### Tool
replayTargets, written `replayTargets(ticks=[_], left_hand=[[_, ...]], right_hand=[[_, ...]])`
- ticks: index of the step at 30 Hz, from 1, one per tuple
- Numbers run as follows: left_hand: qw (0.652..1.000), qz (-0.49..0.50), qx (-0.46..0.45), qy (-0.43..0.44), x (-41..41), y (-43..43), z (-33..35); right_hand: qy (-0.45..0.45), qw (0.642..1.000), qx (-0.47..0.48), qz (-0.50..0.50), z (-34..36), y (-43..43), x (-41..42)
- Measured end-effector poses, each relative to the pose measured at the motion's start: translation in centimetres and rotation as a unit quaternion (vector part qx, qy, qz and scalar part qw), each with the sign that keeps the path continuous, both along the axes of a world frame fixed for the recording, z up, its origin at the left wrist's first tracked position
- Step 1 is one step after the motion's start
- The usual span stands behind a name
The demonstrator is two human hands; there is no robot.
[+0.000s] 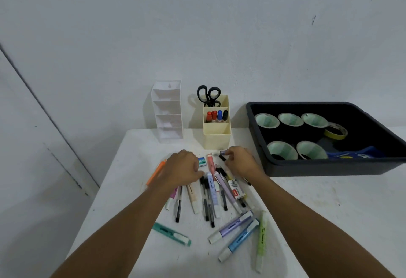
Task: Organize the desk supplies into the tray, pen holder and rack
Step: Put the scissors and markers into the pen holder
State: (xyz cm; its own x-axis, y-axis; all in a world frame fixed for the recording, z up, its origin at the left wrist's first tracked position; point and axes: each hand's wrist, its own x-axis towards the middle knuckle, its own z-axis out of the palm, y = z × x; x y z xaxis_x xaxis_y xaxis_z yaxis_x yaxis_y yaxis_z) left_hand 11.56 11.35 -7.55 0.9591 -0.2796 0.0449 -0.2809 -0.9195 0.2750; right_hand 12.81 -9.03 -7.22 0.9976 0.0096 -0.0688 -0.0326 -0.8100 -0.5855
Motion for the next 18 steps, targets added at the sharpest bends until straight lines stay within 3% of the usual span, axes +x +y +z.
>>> replayTargets(ticks=[7,11,13,15,18], left_hand=[[0.995,0.071,0.073,0.025,-0.8,-2.5,0.2],[0.991,0.115,0.035,0.057,-0.7,-3.4,0.7],[0.984,0.14,-0.065,0.085,-0.3,-3.3,1.4],[0.955,0.13,-0.238,0.12,0.4,-3.1,2.4],[0.846,0.107,-0.492,0.176,0.7,-2.9,4.6]], right_hand=[[-0.058,0.988,0.14,0.032,2.5,0.2,-0.7],[-0.063,0.97,0.235,0.016,4.3,-0.2,-1.2],[-0.064,0.958,0.28,0.012,5.0,-0.4,-1.3],[-0.066,0.946,0.316,0.019,5.4,-0.7,-1.0],[-0.055,0.926,0.373,0.021,6.1,-0.9,-0.6]])
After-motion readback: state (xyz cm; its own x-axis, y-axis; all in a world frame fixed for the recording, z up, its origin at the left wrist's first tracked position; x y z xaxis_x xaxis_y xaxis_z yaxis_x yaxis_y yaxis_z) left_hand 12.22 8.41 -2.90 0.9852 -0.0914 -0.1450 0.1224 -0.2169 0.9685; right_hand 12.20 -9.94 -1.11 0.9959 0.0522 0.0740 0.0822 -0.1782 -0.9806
